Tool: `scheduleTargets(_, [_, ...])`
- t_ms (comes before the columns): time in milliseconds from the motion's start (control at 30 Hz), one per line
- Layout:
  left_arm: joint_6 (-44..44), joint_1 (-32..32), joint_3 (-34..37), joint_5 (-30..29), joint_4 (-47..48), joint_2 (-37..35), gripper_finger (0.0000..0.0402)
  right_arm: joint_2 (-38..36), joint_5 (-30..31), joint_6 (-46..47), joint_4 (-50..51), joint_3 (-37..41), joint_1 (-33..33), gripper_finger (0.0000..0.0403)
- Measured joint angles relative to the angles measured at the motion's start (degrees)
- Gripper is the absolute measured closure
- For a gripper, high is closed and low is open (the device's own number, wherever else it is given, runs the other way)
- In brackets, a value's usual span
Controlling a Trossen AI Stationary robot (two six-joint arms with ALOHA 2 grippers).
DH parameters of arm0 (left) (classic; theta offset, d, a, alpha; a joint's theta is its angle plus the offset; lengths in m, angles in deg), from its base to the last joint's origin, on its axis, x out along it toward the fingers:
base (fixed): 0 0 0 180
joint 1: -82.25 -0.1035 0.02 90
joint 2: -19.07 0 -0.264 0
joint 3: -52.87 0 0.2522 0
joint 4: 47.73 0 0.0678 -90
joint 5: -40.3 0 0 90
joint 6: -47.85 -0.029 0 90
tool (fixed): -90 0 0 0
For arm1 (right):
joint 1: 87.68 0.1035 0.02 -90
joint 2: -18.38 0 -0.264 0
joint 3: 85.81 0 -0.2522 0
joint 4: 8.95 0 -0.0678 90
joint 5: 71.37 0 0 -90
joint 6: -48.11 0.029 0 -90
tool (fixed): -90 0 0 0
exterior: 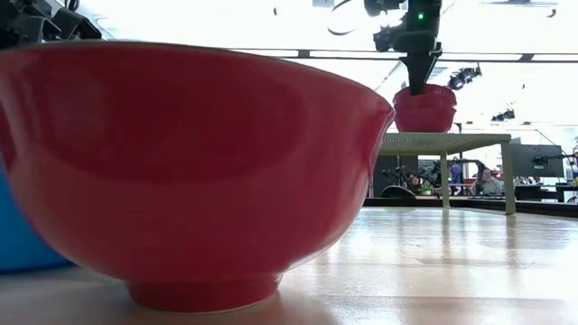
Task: Pick & Place Mini bowls
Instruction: Stack the white bowl on the white bowls on the shelf
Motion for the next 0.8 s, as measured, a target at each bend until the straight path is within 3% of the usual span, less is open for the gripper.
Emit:
scheduleTargets(433, [0.0, 0.0, 0.0, 0.0, 0.0, 0.0, 0.0169, -0.8, -7.1, 1.0, -0.2, 0.0, -3.9, 0.0329])
scheduleTargets(800, [0.0, 0.0, 0.0, 0.0, 0.0, 0.0, 0.0169, -0.8, -12.5, -3.3, -0.3, 0.0, -8.0, 0.0329])
